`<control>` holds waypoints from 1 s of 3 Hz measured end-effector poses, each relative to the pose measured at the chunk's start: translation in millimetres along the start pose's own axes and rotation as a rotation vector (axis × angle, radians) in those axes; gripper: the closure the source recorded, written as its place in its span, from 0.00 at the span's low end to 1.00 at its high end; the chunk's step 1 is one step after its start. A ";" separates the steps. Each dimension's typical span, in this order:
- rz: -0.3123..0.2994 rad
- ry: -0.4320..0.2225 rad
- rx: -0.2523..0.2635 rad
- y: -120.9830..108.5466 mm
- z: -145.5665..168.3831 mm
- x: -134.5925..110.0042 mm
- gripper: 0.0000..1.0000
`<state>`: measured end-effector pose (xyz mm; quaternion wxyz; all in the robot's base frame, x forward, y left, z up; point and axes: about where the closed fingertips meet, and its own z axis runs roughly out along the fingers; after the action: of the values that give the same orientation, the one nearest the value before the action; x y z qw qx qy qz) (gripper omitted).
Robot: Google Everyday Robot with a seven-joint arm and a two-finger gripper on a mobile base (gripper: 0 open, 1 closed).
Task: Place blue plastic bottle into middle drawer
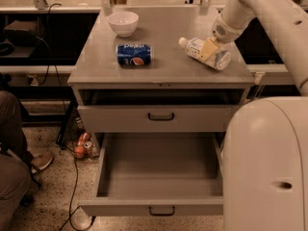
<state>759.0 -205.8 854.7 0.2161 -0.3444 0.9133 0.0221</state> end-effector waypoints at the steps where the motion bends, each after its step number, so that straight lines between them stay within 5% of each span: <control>1: -0.036 -0.084 0.009 -1.1 -34.7 5.7 0.87; 2: -0.164 -0.164 0.014 25.3 -103.0 27.0 1.00; 3: -0.365 -0.167 -0.069 92.2 -142.0 55.4 1.00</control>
Offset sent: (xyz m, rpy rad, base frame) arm -0.1822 -0.0181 0.1515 0.0059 -0.2917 0.3691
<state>609.1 -196.8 950.5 0.2798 -0.5086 0.8132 0.0422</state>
